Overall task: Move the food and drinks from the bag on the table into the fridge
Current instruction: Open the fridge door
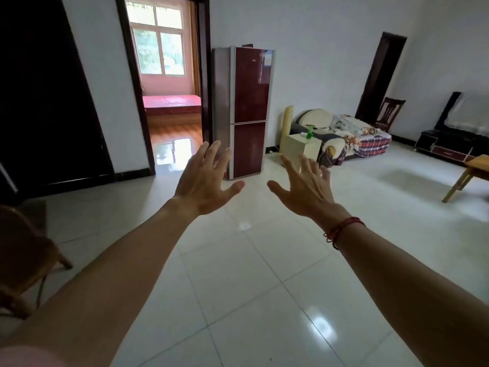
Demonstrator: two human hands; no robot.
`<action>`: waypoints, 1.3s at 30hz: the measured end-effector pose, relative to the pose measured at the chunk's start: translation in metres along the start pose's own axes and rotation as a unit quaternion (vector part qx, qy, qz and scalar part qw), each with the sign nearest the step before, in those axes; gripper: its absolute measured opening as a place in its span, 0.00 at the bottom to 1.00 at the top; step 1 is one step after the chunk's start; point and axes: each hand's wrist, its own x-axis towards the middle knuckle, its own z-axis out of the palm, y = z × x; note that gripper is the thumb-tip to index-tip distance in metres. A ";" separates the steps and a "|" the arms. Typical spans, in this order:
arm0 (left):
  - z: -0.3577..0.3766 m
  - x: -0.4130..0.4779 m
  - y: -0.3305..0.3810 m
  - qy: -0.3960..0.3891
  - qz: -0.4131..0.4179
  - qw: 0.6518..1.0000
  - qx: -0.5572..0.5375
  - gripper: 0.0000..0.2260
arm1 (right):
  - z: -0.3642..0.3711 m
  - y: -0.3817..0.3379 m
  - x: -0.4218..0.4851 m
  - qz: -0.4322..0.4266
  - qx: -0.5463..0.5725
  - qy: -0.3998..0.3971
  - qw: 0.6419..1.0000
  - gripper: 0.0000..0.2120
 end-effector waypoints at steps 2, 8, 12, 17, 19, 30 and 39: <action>0.017 0.026 -0.016 -0.012 -0.012 1.000 -0.004 0.44 | 0.015 0.003 0.031 0.002 -0.007 0.001 1.000 0.37; 0.080 0.121 -0.074 -0.019 0.000 1.000 0.003 0.44 | 0.065 0.010 0.143 0.000 -0.020 -0.004 1.000 0.36; 0.113 0.181 -0.107 -0.016 -0.002 1.000 0.000 0.44 | 0.096 0.016 0.207 0.011 -0.014 -0.011 1.000 0.37; 0.158 0.249 -0.135 -0.012 0.000 1.000 -0.011 0.42 | 0.128 0.033 0.278 0.026 -0.016 -0.025 0.999 0.36; 0.177 0.274 -0.145 -0.012 0.004 1.000 -0.010 0.42 | 0.143 0.041 0.306 0.030 -0.010 -0.032 0.999 0.36; 0.293 0.454 -0.195 -0.014 -0.004 1.000 -0.014 0.39 | 0.230 0.110 0.508 0.027 0.017 -0.047 0.998 0.36; 0.365 0.594 -0.245 -0.011 -0.026 1.000 0.010 0.38 | 0.292 0.148 0.675 0.003 0.014 -0.055 0.998 0.36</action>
